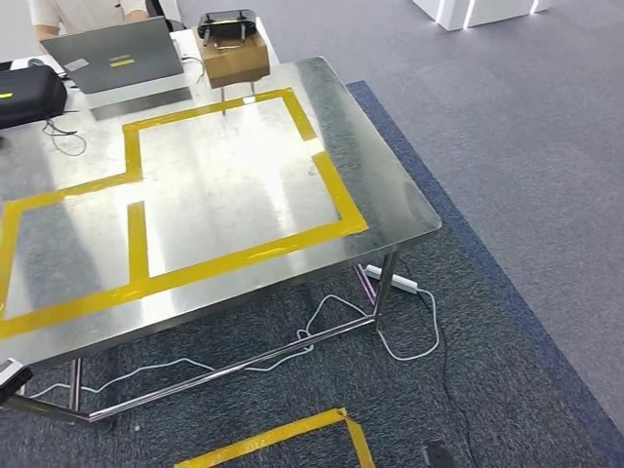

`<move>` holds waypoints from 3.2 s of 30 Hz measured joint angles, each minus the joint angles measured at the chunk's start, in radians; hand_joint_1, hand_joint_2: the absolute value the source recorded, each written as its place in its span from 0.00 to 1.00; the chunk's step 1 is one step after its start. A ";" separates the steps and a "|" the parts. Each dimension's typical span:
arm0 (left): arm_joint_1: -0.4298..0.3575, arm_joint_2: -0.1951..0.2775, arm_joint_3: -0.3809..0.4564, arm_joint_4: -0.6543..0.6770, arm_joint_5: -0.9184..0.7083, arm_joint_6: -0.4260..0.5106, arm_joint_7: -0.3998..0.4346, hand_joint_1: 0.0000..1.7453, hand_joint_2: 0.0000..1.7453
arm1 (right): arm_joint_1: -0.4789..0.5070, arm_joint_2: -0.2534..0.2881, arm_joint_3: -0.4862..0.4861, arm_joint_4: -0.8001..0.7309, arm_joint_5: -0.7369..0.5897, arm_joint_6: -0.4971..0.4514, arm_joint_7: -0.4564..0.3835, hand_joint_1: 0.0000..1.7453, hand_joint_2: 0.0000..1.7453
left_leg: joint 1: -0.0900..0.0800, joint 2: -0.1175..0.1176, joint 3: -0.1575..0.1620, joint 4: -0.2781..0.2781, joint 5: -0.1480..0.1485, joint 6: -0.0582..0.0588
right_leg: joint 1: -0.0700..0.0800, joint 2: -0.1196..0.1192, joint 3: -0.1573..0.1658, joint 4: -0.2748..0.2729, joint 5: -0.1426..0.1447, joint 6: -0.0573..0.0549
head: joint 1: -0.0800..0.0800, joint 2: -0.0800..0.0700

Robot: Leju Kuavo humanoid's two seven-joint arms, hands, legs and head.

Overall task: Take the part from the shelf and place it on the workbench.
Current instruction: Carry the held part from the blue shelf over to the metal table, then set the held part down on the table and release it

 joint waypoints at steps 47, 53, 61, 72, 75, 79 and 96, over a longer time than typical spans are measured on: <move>-0.198 0.129 -0.487 0.092 0.178 -0.054 -0.207 0.83 1.00 | -0.058 0.024 0.057 0.001 -0.013 0.014 0.049 0.00 0.00 | -0.007 -0.009 0.120 -0.257 0.129 0.058 | 0.010 0.017 -0.139 0.301 -0.147 0.045 | 0.010 0.000; -0.212 0.136 -0.515 0.093 0.182 -0.047 -0.243 0.83 1.00 | -0.064 0.025 0.066 0.003 -0.025 0.041 0.064 0.00 0.00 | -0.009 -0.037 0.119 -0.249 0.125 0.048 | -0.001 0.040 -0.032 0.023 0.003 0.040 | 0.010 0.000; -0.235 0.140 -0.543 0.093 0.181 -0.045 -0.251 0.83 1.00 | -0.063 0.025 0.068 0.003 -0.026 0.050 0.071 0.00 0.00 | -0.008 -0.035 0.123 -0.266 0.137 0.047 | 0.004 0.045 -0.034 0.019 0.008 0.022 | 0.010 0.000; -0.327 0.126 -0.654 0.092 0.187 -0.089 -0.280 0.83 1.00 | -0.065 0.027 0.091 0.004 -0.017 0.058 0.080 0.00 0.00 | -0.008 -0.035 0.121 -0.269 0.140 0.023 | 0.003 0.044 -0.036 0.019 0.011 0.018 | 0.011 0.000; -0.358 0.119 -0.686 0.092 0.186 -0.100 -0.280 0.83 1.00 | -0.065 0.030 0.099 0.004 -0.011 0.060 0.080 0.00 0.00 | -0.009 -0.035 0.120 -0.267 0.140 0.023 | 0.002 0.044 -0.036 0.019 0.012 0.019 | 0.011 0.000; -0.387 0.114 -0.728 0.092 0.187 -0.108 -0.278 0.83 1.00 | -0.065 0.033 0.111 0.005 -0.012 0.060 0.070 0.00 0.00 | -0.010 -0.035 0.120 -0.267 0.140 0.023 | 0.002 0.044 -0.036 0.018 0.013 0.020 | 0.011 0.000; -0.386 0.124 -0.781 0.092 0.201 -0.099 -0.260 0.83 1.00 | -0.062 0.046 0.125 0.005 -0.066 0.030 0.021 0.00 0.00 | -0.011 -0.035 0.118 -0.265 0.139 0.027 | 0.000 0.044 -0.036 0.017 0.013 0.022 | 0.011 0.000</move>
